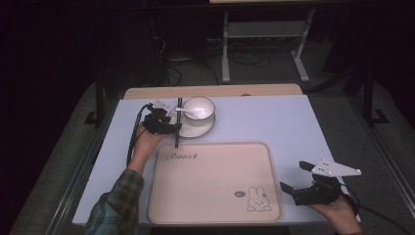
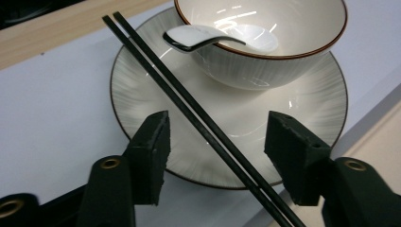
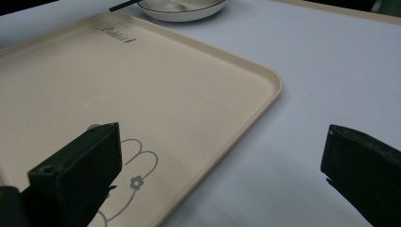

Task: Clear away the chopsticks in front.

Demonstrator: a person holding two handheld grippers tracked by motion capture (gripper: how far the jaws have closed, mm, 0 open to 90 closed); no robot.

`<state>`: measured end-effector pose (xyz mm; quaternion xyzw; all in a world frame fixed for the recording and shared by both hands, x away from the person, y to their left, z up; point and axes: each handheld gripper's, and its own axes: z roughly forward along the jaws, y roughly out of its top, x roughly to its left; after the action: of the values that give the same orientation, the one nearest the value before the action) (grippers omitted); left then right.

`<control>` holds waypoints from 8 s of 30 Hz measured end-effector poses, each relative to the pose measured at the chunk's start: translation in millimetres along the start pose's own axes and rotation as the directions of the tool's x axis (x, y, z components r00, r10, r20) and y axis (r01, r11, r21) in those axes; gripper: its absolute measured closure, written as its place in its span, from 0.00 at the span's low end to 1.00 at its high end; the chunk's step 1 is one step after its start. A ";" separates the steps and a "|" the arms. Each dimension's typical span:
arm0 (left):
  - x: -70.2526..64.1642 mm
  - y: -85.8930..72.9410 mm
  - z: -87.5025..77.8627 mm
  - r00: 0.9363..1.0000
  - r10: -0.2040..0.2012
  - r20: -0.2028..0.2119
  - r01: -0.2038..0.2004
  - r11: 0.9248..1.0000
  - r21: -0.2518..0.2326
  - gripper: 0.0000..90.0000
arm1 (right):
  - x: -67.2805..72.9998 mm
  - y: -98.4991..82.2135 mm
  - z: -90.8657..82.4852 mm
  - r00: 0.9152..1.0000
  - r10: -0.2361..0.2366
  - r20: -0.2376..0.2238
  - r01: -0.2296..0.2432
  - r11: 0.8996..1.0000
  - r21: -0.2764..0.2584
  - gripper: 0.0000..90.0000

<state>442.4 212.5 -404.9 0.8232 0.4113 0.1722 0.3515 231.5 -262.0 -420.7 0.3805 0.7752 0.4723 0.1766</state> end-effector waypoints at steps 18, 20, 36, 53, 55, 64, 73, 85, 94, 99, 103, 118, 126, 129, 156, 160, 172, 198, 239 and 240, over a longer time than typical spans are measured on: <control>-3.6 0.7 23.9 0.999 -0.003 -0.045 0.006 0.997 0.073 0.68 | -1.5 -0.2 -1.7 1.000 0.015 -0.009 -0.015 1.000 -0.014 0.00; -2.8 0.7 24.7 0.999 -0.009 -0.050 0.013 0.997 0.074 0.69 | -1.4 -0.2 -1.9 1.000 0.016 -0.010 -0.016 1.000 -0.015 0.00; 2.9 10.2 37.9 0.995 0.011 -0.097 -0.001 0.994 0.108 0.79 | -2.8 -0.8 -2.9 1.000 0.020 -0.009 -0.020 1.000 -0.018 0.00; 10.1 15.8 45.2 0.994 0.003 -0.110 0.009 0.994 0.113 0.89 | -3.0 -1.0 -3.8 0.999 0.029 -0.020 -0.029 0.999 -0.026 0.00; 12.9 14.9 45.1 0.994 -0.004 -0.108 0.015 0.994 0.105 0.89 | -3.0 -1.1 -3.7 0.999 0.030 -0.021 -0.030 0.999 -0.024 0.00; 17.4 12.9 27.7 0.995 -0.025 -0.097 0.032 0.997 0.073 0.78 | -2.9 -1.2 -4.1 0.999 0.031 -0.021 -0.032 0.999 -0.026 0.00; 24.4 -11.6 -15.9 0.995 -0.087 -0.047 0.086 0.996 -0.025 0.81 | -1.3 -0.8 -3.5 0.999 0.032 -0.027 -0.032 0.999 -0.028 0.00; 28.5 -30.8 -19.1 0.993 -0.117 0.004 0.117 0.992 -0.050 0.87 | -0.6 -1.1 -1.2 0.999 0.026 -0.028 -0.027 0.999 -0.018 0.00; 27.5 -30.9 -13.8 0.994 -0.113 -0.010 0.112 0.993 -0.048 0.87 | -1.4 -1.7 -1.4 0.999 0.028 -0.025 -0.028 0.999 -0.017 0.00; 29.4 -32.2 -13.2 0.993 -0.117 -0.006 0.117 0.992 -0.045 0.87 | -0.9 -1.7 -0.9 0.999 0.027 -0.027 -0.027 1.000 -0.015 0.00; 29.8 -34.3 -9.1 0.993 -0.118 -0.010 0.118 0.993 -0.029 0.87 | -1.4 -1.7 -1.1 0.999 0.029 -0.025 -0.029 0.999 -0.015 0.00; 34.7 -41.7 -2.5 0.990 -0.138 -0.004 0.138 0.990 0.001 0.93 | -1.8 -2.2 -0.9 0.999 0.030 -0.026 -0.030 0.999 -0.011 0.00; 35.2 -41.2 -7.2 0.990 -0.137 -0.015 0.137 0.991 -0.007 0.95 | -1.6 -2.2 -1.2 0.999 0.028 -0.026 -0.028 1.000 -0.012 0.00; 35.4 -41.3 -10.1 0.991 -0.134 -0.018 0.134 0.991 -0.009 0.95 | -1.9 -2.2 -1.5 0.999 0.029 -0.026 -0.029 0.999 -0.014 0.00; 33.7 -83.7 -88.3 0.993 -0.119 0.017 0.119 0.992 -0.032 0.95 | -1.5 -2.0 -2.2 0.999 0.027 -0.029 -0.027 0.999 -0.021 0.00; 34.4 -93.2 -100.9 0.993 -0.119 0.023 0.119 0.992 -0.035 0.95 | -1.0 -1.6 -2.1 0.999 0.025 -0.029 -0.025 0.999 -0.021 0.00; 21.9 -117.8 -124.0 0.990 -0.098 0.098 0.100 0.995 -0.023 0.95 | -0.9 -1.7 -1.6 0.999 0.020 -0.032 -0.021 1.000 -0.019 0.00; -53.8 -104.3 -90.6 0.949 0.074 0.308 -0.095 0.994 0.056 0.95 | -0.8 -1.7 -0.5 0.999 0.024 -0.032 -0.024 1.000 -0.018 0.00; -46.3 -79.3 -64.8 0.978 0.045 0.204 -0.070 0.991 0.114 0.19 | 1.0 -1.4 1.6 0.999 0.023 -0.032 -0.023 1.000 -0.014 0.00; -45.4 -75.7 -63.6 0.978 0.047 0.201 -0.070 0.991 0.110 0.19 | 1.3 -1.2 1.5 0.999 0.021 -0.033 -0.021 1.000 -0.013 0.00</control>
<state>336.5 235.4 -415.0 0.8672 0.3591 0.0756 0.3367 231.1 -260.4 -422.4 0.3797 0.7707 0.4856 0.1616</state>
